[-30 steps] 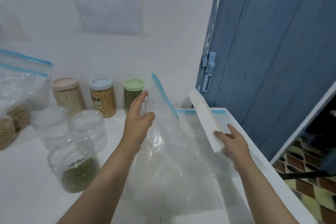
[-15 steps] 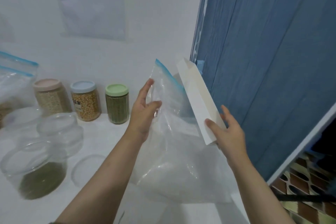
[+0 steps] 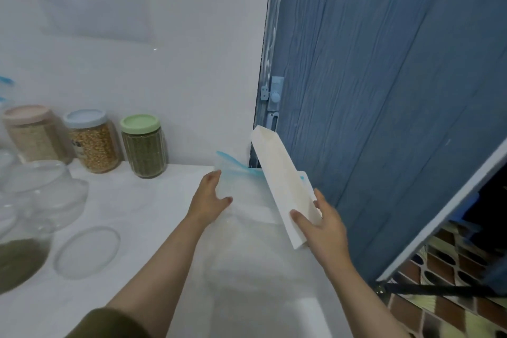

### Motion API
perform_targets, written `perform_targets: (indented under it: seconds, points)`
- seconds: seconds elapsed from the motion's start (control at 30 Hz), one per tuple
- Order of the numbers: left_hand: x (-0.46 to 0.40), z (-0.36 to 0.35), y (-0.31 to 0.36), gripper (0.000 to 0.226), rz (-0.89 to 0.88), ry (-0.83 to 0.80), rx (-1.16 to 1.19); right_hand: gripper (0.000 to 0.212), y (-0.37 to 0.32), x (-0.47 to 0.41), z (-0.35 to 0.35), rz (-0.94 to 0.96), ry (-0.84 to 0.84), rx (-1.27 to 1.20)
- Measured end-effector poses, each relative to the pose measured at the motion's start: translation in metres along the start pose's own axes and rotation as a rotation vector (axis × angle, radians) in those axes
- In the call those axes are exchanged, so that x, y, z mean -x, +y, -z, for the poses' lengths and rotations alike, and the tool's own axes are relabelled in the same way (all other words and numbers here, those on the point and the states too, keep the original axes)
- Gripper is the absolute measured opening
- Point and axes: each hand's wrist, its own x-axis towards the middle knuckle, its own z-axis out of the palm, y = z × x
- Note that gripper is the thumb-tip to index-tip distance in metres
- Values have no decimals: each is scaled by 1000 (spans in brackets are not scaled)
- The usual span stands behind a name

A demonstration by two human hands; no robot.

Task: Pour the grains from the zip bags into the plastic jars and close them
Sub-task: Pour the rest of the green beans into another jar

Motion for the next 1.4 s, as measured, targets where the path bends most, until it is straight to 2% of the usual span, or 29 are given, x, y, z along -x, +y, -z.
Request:
perform_targets:
  seconds: [0.17, 0.3, 0.37, 0.43, 0.5, 0.57, 0.67, 0.73, 0.8, 0.9, 1.03, 1.2, 1.3, 1.4]
  points:
    - [6, 10, 26, 79, 213, -125, -290, 76, 13, 3, -13, -18, -14, 59]
    - [52, 10, 70, 68, 149, -263, -397, 73, 16, 5, -23, -14, -36, 109]
    - [74, -2, 78, 66, 135, -352, -474, 72, 16, 7, -24, 46, -26, 168]
    - [88, -15, 70, 66, 157, -408, -566, 69, 10, 13, -22, 155, -25, 335]
    - [93, -24, 53, 67, 193, -403, -661, 65, 3, 21, -20, 218, -49, 469]
    - [97, -31, 38, 66, 206, -378, -734, 65, -2, 32, -24, 202, -81, 541]
    - [107, -44, 22, 63, 209, -348, -748, 71, 6, 52, -41, 244, -42, 607]
    - [112, -51, 13, 62, 192, -300, -752, 79, 12, 57, -47, 182, -92, 656]
    - [114, -55, 8, 61, 169, -238, -729, 83, 19, 57, -52, 131, -123, 692]
    - [113, -57, 6, 61, 150, -190, -692, 83, 22, 52, -58, 148, -95, 688]
    - [110, -59, 6, 63, 166, -193, -699, 80, 17, 34, -59, 80, -155, 731]
    - [105, -55, 8, 63, 199, -204, -641, 79, 15, 21, -61, 105, -195, 726]
    - [102, -43, 9, 58, 221, -162, -351, 80, 12, 20, -56, 88, -250, 696]
    - [110, -19, 16, 55, 230, -29, -11, 74, 1, 28, -52, 140, -225, 672]
